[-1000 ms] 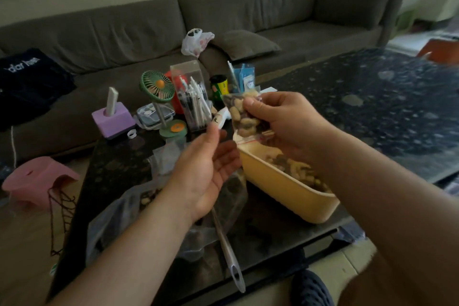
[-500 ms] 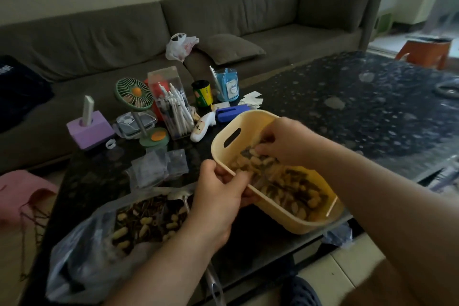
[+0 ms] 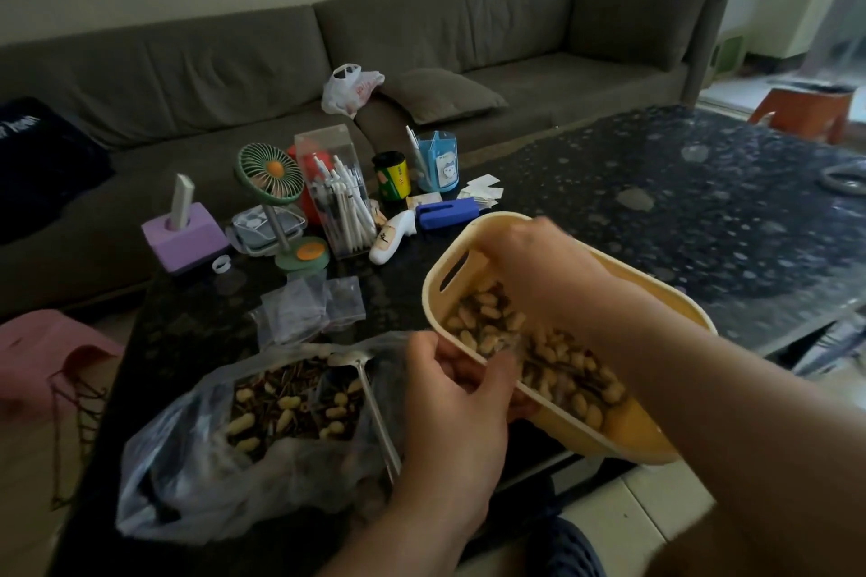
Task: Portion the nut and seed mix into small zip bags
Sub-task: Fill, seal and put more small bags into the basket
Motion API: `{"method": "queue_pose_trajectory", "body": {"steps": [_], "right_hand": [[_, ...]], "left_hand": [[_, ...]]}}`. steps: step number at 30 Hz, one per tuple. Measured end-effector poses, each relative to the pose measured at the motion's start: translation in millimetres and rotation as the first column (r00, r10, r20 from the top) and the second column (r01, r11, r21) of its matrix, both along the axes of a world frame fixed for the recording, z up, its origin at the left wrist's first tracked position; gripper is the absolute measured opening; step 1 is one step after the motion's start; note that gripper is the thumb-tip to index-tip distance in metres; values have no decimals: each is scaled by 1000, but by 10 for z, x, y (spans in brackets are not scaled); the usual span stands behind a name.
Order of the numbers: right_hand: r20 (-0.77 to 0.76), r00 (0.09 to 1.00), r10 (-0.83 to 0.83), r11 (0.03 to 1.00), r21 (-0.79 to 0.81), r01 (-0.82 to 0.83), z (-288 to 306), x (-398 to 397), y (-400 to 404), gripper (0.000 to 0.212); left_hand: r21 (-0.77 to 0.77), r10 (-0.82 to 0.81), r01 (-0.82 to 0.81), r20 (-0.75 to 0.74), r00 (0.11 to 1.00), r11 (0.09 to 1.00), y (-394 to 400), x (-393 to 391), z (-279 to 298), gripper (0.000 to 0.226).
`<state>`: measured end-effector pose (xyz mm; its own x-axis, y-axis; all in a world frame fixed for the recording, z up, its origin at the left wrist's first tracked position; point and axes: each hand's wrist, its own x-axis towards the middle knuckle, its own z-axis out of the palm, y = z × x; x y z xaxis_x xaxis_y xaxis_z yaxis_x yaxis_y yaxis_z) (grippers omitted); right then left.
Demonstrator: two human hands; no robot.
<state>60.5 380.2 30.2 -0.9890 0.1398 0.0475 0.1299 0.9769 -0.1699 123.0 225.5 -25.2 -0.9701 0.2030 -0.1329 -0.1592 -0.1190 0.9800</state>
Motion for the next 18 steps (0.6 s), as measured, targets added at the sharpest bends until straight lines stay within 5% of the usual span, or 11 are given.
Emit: {"method": "queue_pose_trajectory", "body": {"steps": [3, 12, 18], "right_hand": [[-134, 991, 12, 1000, -15, -14, 98, 76, 78, 44], [181, 976, 122, 993, -18, -121, -304, -19, 88, 41], [70, 992, 106, 994, -11, -105, -272, 5, 182, 38]], "left_hand": [[-17, 14, -15, -16, 1000, 1000, 29, -21, -51, 27], [-109, -28, 7, -200, 979, 994, 21, 65, -130, 28], [-124, -26, 2, -194, 981, 992, 41, 52, -131, 27]]}}
